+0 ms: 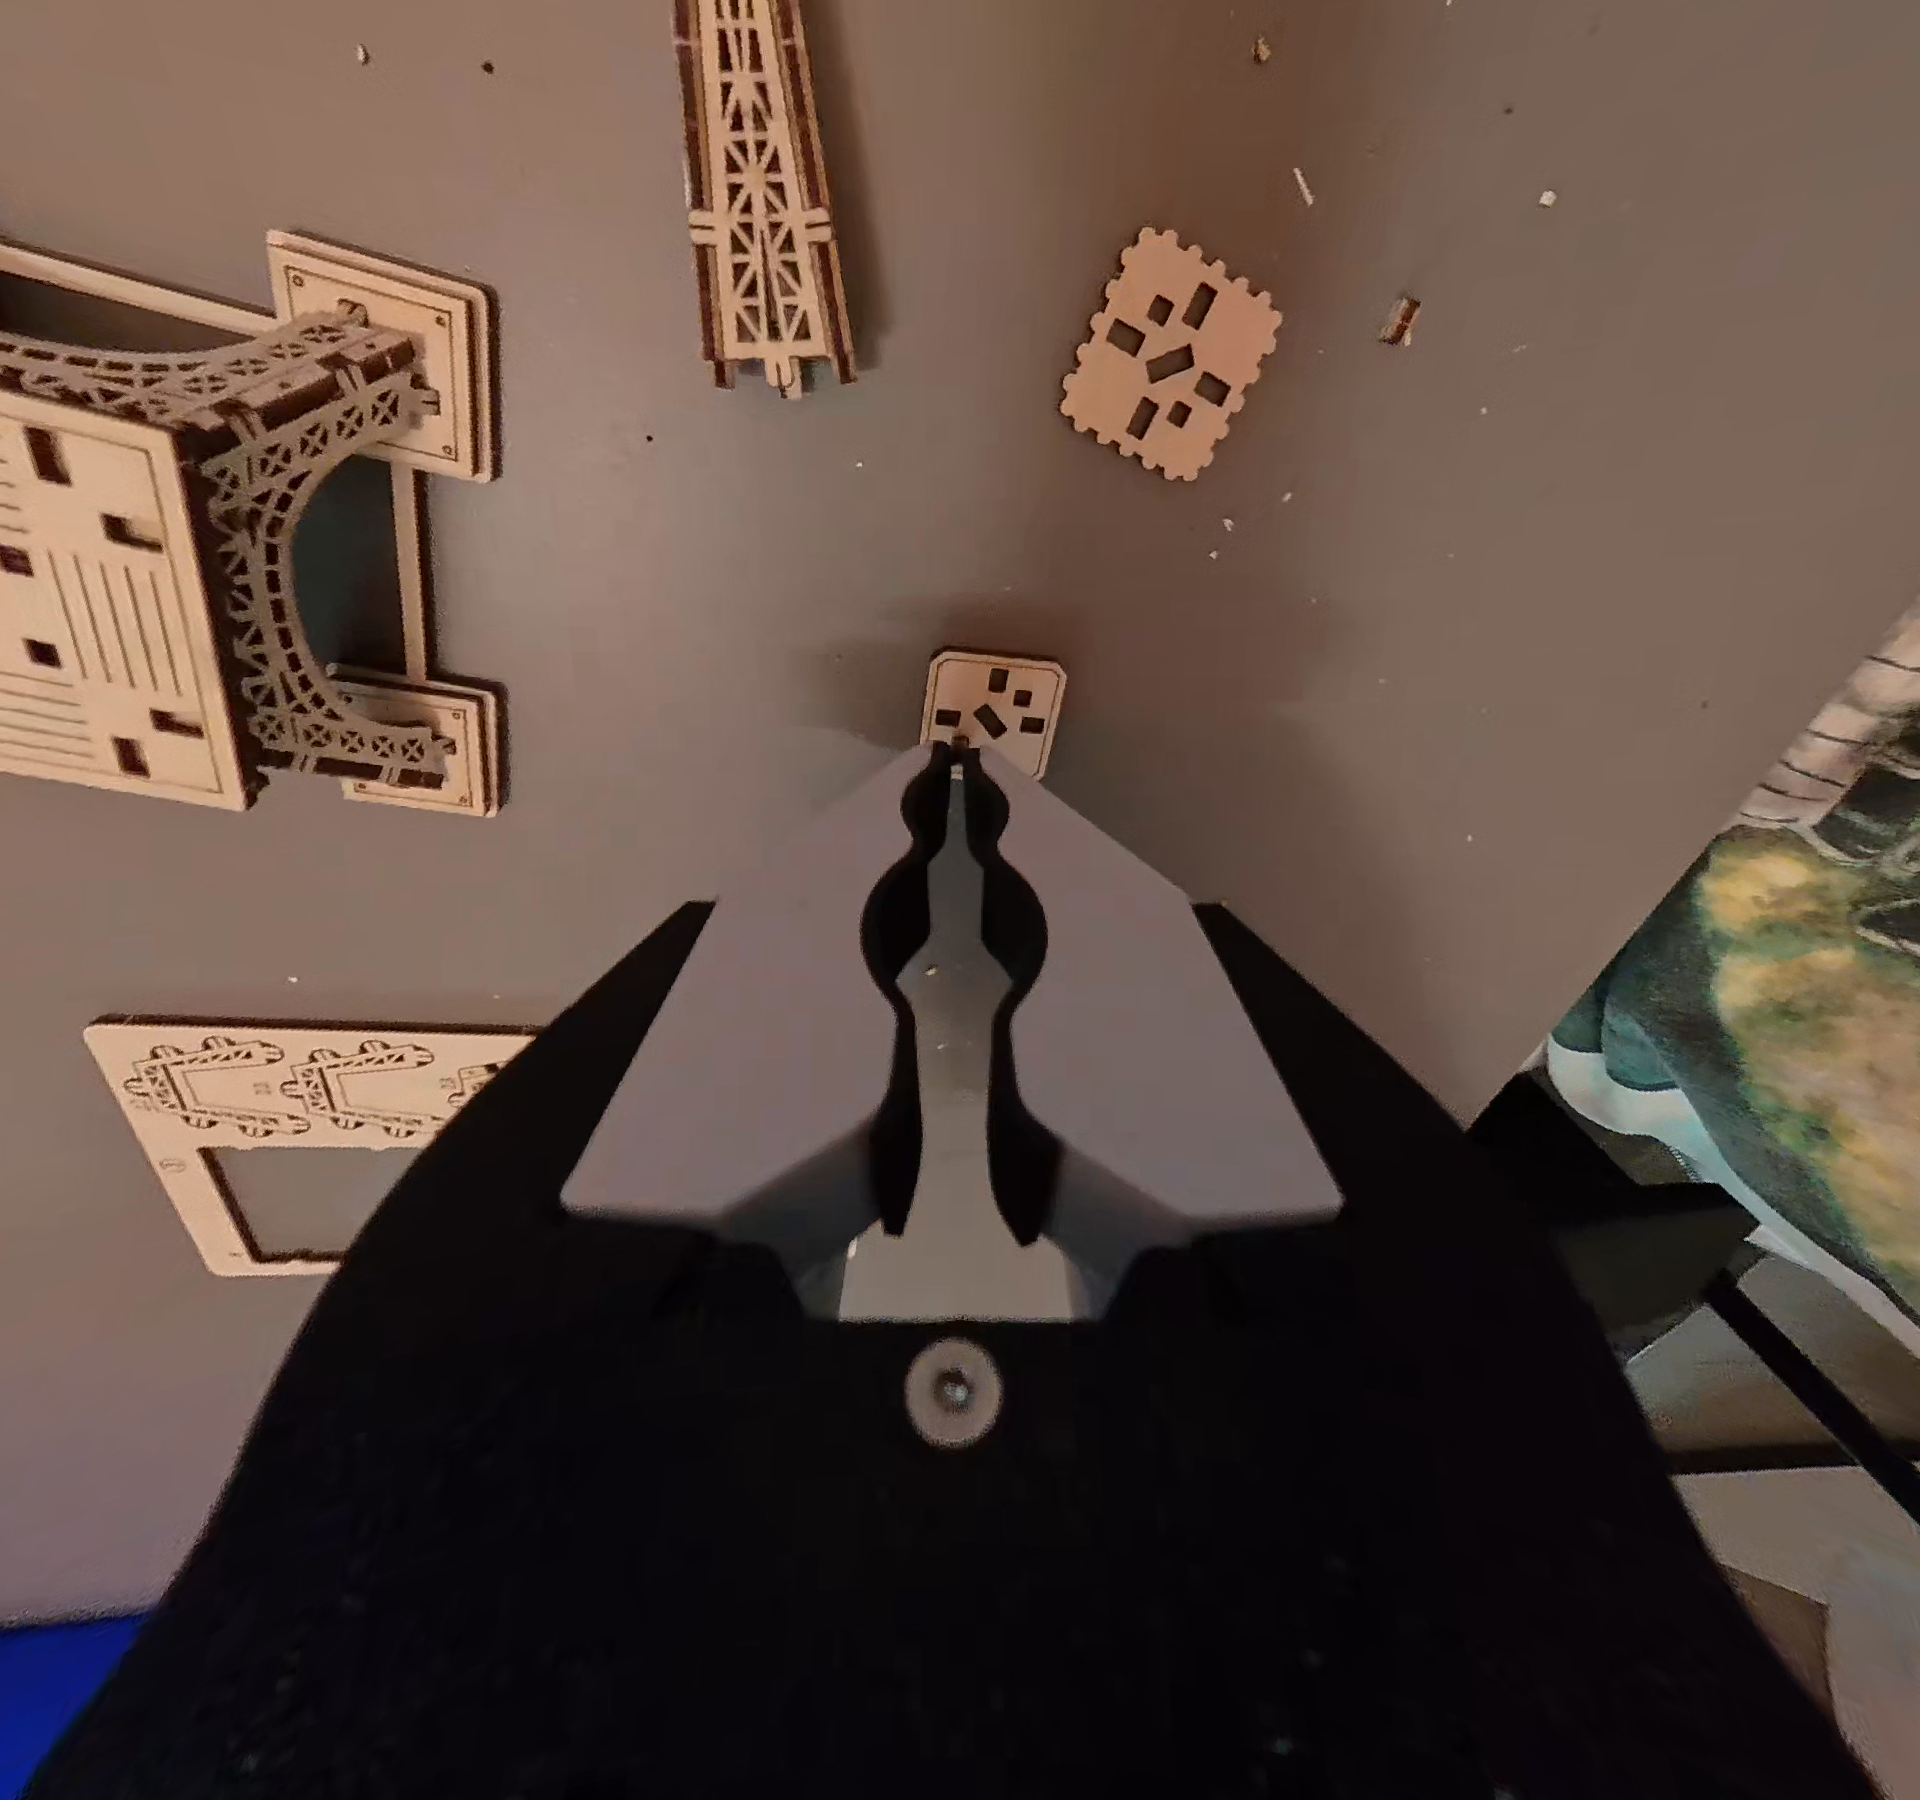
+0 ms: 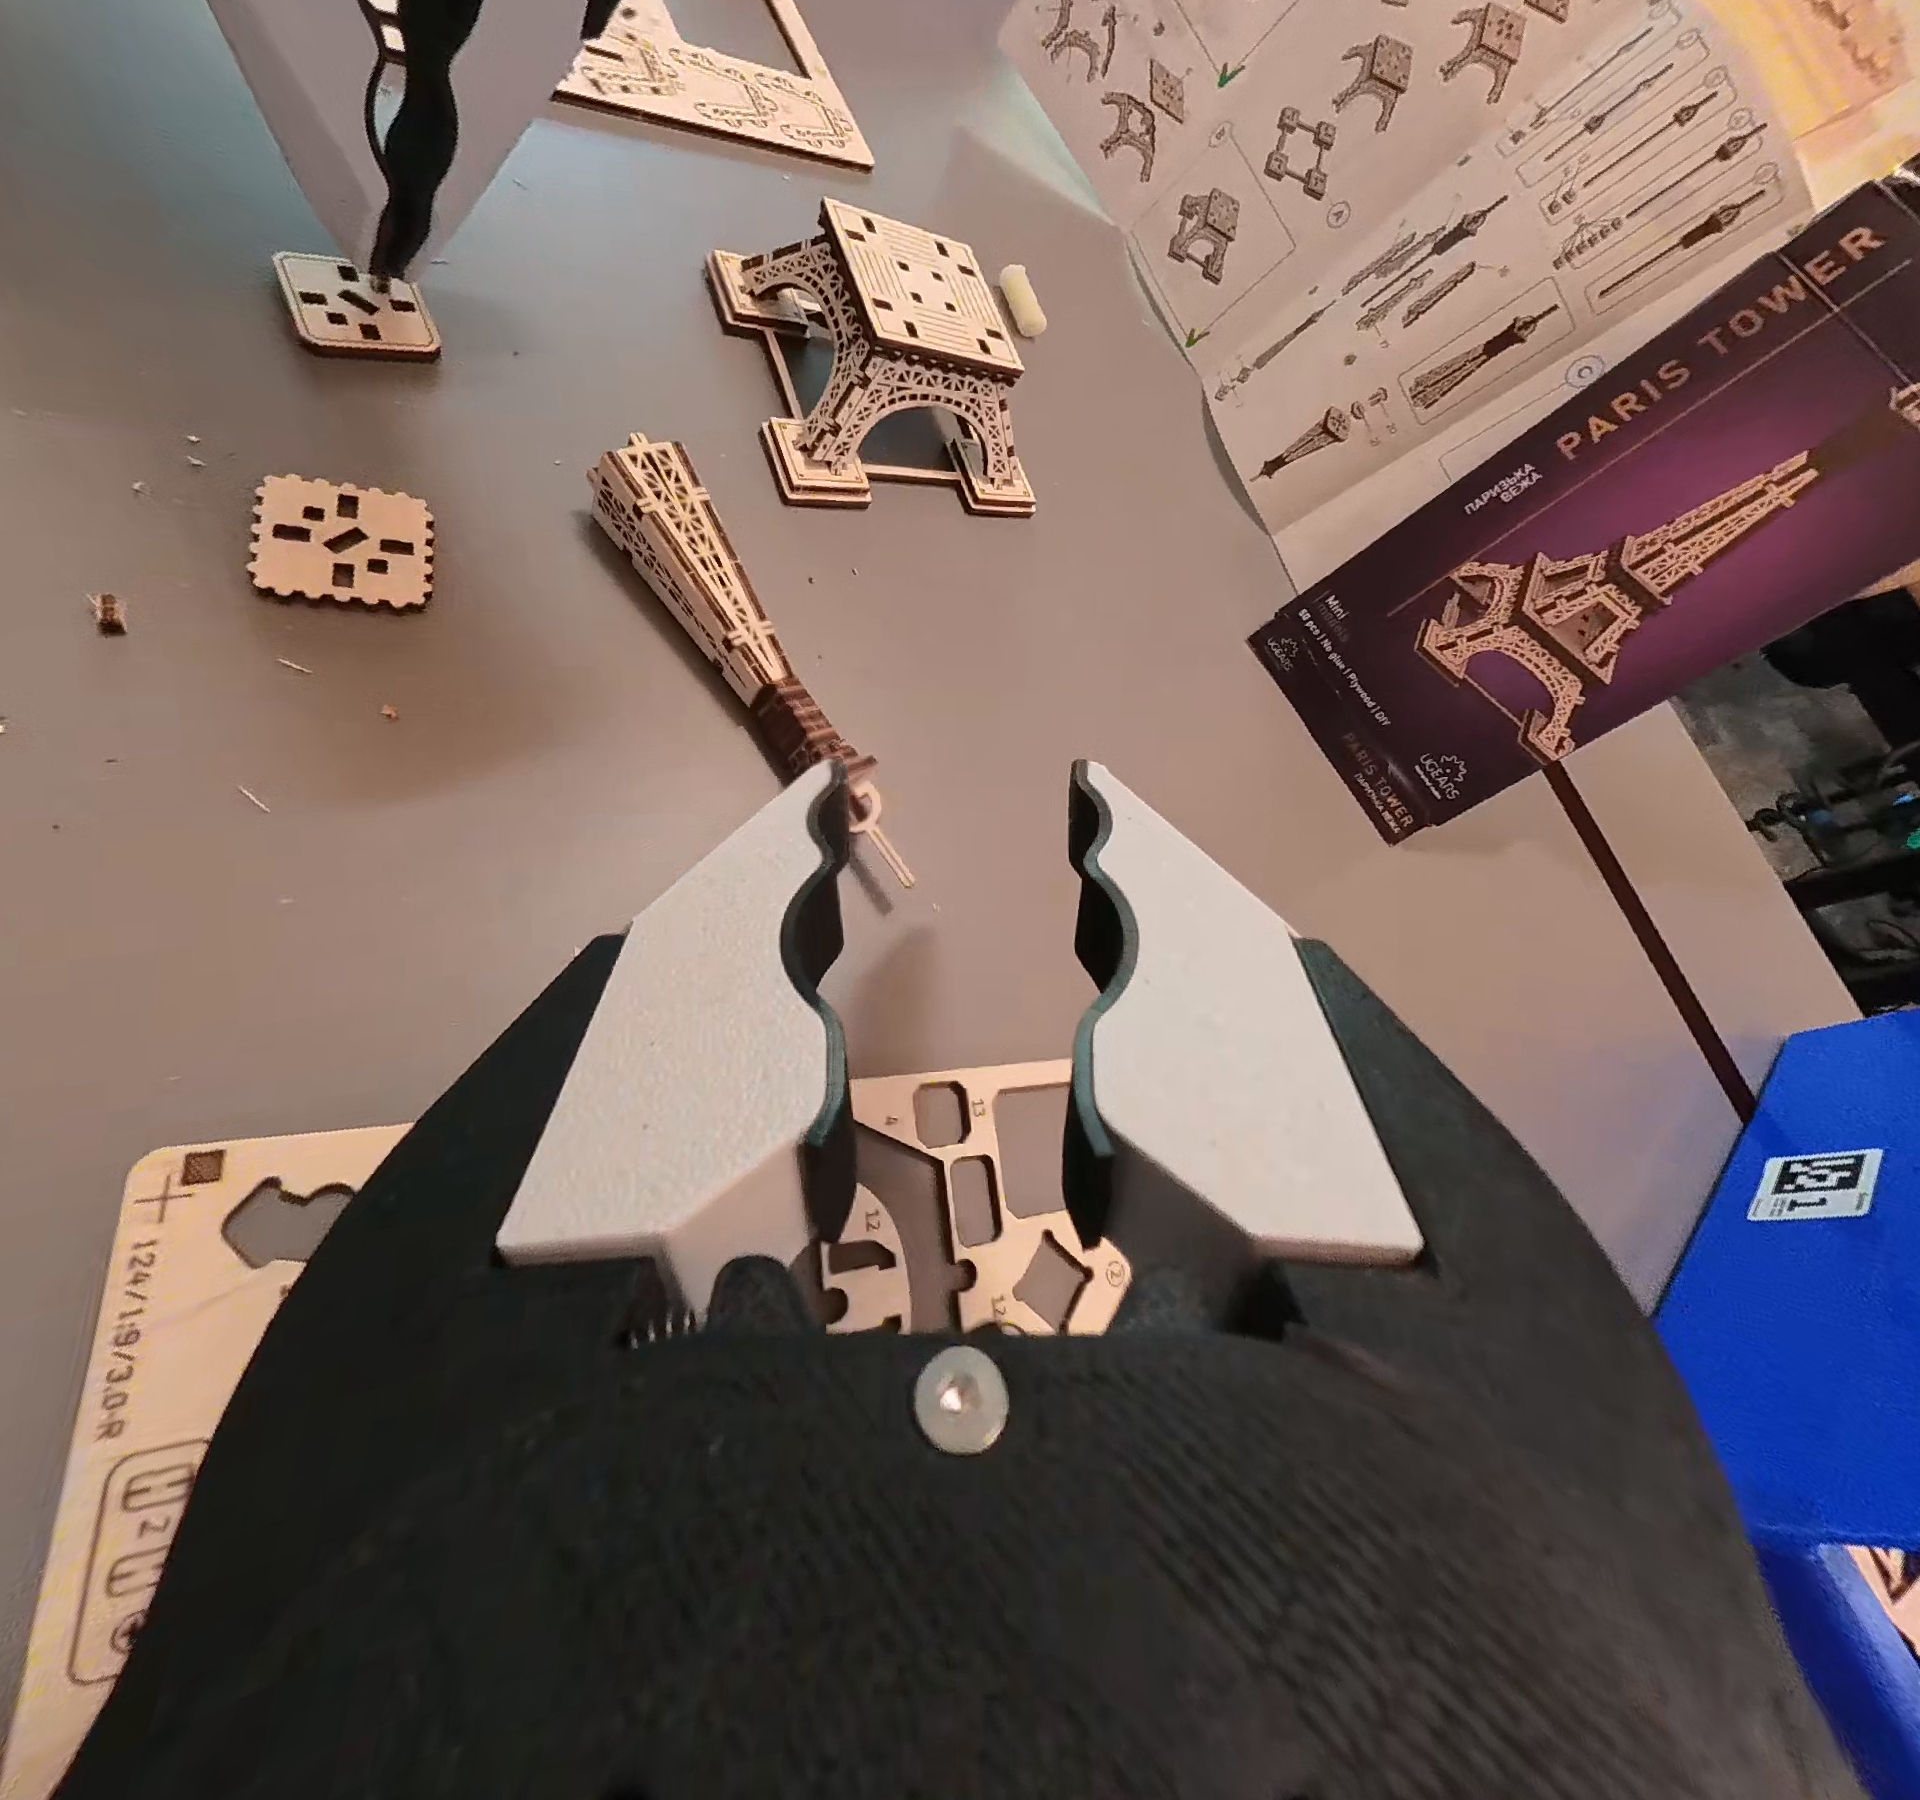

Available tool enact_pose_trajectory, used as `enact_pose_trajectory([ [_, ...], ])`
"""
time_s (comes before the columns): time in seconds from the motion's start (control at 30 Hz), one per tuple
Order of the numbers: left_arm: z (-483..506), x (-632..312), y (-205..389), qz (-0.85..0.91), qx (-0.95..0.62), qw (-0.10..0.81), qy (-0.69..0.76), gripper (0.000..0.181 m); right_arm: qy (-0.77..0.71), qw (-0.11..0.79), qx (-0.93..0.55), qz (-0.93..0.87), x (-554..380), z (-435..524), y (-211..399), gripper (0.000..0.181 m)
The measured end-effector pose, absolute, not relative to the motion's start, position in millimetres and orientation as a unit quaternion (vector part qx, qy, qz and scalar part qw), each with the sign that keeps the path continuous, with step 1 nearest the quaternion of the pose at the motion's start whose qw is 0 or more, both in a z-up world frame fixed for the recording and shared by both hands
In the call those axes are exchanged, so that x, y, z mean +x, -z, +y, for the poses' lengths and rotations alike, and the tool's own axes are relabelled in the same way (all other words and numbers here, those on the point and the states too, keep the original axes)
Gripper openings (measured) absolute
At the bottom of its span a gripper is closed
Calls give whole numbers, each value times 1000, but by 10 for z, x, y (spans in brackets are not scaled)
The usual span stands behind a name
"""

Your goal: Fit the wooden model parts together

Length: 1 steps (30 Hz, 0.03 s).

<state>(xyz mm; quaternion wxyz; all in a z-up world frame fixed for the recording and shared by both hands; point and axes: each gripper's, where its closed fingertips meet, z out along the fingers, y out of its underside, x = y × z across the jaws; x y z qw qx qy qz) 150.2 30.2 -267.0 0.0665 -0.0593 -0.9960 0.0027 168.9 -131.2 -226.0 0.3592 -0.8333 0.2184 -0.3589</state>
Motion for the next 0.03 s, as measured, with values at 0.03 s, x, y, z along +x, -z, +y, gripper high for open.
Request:
enact_pose_trajectory([
  [0.03,303,1503,2671,-996,-63,59,3,0,359,359,-833,220,1691,-1322,2260,40],
])
